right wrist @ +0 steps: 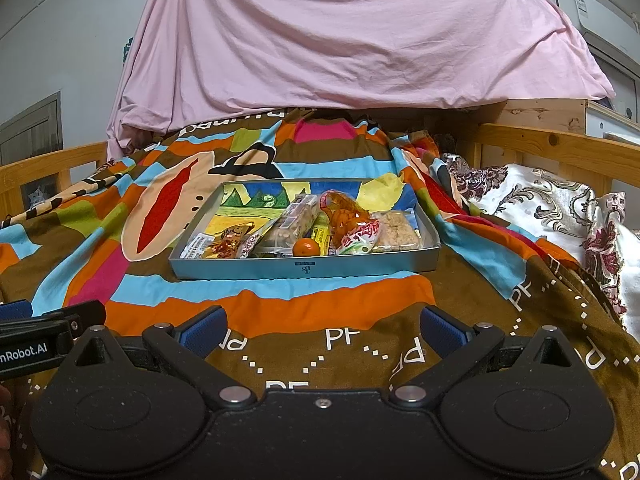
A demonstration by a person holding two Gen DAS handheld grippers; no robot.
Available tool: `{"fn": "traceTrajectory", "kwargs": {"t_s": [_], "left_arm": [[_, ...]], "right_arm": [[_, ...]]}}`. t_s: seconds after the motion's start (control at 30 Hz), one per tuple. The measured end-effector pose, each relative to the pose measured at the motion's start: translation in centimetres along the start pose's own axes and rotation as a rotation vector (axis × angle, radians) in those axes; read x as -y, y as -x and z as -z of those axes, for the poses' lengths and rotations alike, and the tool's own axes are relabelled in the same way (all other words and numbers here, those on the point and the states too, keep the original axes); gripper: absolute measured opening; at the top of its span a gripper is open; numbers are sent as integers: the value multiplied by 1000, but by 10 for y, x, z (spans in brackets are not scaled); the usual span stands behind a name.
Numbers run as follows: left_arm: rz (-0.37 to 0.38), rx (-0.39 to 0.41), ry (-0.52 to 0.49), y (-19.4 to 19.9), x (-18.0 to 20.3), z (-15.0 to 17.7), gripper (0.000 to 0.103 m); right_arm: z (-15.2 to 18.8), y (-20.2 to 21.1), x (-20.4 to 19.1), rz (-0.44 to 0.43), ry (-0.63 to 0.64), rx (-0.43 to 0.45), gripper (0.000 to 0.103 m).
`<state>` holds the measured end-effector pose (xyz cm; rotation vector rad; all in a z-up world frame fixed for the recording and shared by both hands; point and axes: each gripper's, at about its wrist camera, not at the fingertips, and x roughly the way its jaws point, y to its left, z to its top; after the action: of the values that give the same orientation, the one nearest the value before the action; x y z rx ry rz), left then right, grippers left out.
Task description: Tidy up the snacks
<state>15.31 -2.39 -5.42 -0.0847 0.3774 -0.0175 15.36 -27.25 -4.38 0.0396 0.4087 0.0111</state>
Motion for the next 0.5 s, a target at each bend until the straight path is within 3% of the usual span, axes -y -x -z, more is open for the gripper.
{"fn": "traceTrajectory", "kwargs": {"t_s": [0.5], "left_arm": [[-19,12,4,3,1,-1,103]], "right_arm": [[0,0,0,0,0,-1,102]]}}
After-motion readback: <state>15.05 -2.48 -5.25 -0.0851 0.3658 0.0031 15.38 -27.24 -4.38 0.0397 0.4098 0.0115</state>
